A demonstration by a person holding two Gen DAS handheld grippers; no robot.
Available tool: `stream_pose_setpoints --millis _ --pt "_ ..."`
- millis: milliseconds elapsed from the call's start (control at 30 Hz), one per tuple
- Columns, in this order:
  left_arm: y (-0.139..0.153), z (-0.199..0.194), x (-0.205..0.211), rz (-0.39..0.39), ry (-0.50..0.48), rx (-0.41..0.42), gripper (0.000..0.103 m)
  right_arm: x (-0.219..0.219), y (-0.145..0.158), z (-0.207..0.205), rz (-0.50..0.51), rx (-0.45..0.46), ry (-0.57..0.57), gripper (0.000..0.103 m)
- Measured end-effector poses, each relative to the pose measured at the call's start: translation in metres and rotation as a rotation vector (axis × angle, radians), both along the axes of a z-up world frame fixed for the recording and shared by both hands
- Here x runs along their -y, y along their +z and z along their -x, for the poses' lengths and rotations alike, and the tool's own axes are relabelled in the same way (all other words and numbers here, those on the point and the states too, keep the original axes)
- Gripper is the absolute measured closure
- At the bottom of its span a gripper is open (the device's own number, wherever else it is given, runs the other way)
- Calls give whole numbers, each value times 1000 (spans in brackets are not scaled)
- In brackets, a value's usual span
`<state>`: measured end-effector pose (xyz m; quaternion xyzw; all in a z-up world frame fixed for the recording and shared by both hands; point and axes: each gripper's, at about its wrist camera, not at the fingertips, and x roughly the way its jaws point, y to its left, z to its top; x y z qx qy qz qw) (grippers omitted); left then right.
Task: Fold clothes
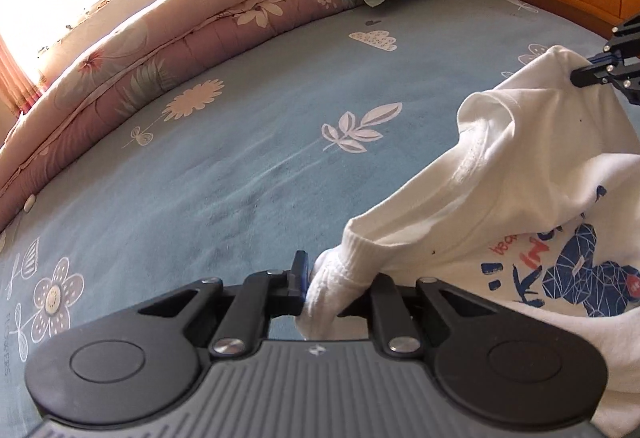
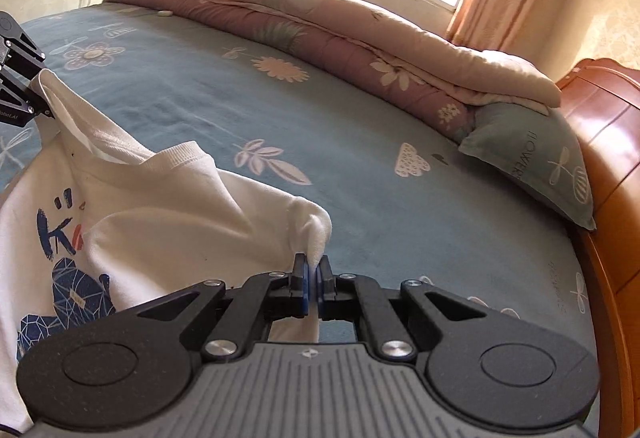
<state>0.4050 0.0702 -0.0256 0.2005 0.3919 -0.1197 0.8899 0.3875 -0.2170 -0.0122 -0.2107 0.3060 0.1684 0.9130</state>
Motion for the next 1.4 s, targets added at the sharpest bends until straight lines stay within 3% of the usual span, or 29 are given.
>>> stream_pose_setpoints --millis 100,233,300,367,533,600,667,900,967,1167,1400 --pt "-6 -37 13 -6 2 -12 91 10 -5 -23 -2 8 -71 96" --pt "-12 -81 28 -60 68 31 92 26 -14 -56 -2 23 -183 96" --pt "-16 -100 31 19 85 -12 90 34 -21 -73 -10 17 -242 96" --pt "-26 -106 36 62 81 -30 88 40 -35 -89 -24 -24 -282 95" --pt "-52 -89 44 -5 39 -75 86 47 -74 -101 -4 -112 -340 87" --pt "-50 -72 37 9 29 -70 84 53 -72 -90 -45 -109 -346 80" --pt "-44 -56 28 66 34 -82 73 56 -63 -73 -81 -93 -336 75" --pt "-32 16 5 276 61 -163 68 44 -20 -6 -182 -117 -227 61" --pt "-37 39 0 353 87 -192 61 37 -12 16 -208 -126 -189 58" --pt "-53 105 -17 587 167 -279 60 8 -6 101 -216 -105 -82 49" --pt "-67 160 -21 731 204 -311 59 -10 -12 174 -254 -118 -40 47"
